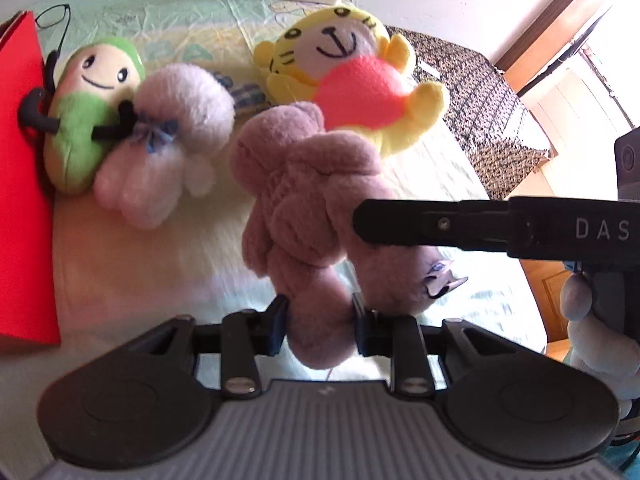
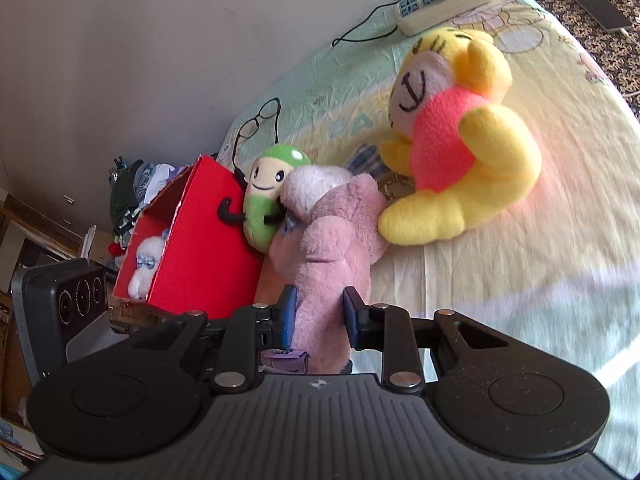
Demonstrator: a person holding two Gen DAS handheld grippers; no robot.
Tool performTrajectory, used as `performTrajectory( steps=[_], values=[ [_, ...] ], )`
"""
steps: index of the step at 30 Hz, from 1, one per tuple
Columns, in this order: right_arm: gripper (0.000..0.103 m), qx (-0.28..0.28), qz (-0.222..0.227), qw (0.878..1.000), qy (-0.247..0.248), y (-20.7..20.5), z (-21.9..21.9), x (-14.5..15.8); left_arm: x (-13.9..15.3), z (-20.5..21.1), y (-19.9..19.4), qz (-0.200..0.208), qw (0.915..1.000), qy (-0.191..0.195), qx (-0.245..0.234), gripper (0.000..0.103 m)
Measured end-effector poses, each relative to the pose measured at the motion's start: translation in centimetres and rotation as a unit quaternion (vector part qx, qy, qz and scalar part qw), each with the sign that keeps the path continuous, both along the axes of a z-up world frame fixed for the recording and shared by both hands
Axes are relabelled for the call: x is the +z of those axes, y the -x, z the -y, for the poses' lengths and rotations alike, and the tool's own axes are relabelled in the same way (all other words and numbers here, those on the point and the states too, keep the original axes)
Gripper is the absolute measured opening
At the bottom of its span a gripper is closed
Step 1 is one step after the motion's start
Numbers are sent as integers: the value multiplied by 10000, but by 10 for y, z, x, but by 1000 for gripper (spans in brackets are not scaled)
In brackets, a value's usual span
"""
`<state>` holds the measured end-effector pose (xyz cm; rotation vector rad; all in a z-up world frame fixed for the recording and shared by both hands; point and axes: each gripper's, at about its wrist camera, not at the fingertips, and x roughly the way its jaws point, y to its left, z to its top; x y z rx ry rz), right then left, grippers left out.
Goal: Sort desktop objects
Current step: 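Grasp the pinkish-brown teddy bear with both tools and lift it, then carry the teddy bear with both tools over the red box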
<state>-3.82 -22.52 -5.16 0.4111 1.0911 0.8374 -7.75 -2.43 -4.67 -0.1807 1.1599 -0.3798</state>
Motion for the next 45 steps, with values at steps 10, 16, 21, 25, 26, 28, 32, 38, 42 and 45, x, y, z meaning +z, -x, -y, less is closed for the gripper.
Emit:
performTrajectory(
  steps=[10,16,21,25,26,28,32,38,42,45],
  values=[
    [31,-58,-501,9985,193,18,8,-28,-12,-2,15,-52,9998,-182,43,43],
    [35,-169,-505,9980,337,11,4,-37,-18,-2,-4,38,9995,-294,137,63],
    [39,-233,-566,9979,207,4,-1,-43,-26,7,-10,9,9994,-325,140,52],
    [38,-266,-555,9980,170,4,-2,-45,-25,12,-6,91,9989,-446,97,46],
    [37,-272,-553,9980,163,4,-1,-45,-25,12,-6,93,9989,-452,94,44],
    [35,-326,-669,9972,86,4,0,-46,-25,11,-4,64,9993,-361,55,35],
    [33,-288,-528,9981,124,10,2,-41,-21,11,2,123,9993,-364,-1,35],
    [31,-159,-214,9992,295,24,1,-26,-10,9,13,225,9994,-206,-173,35],
    [31,-219,-87,9993,303,35,1,-12,9,4,23,471,9980,-170,-396,35],
    [31,-330,145,9989,309,45,-2,4,25,-3,26,673,9960,-114,-573,35]
  ],
)
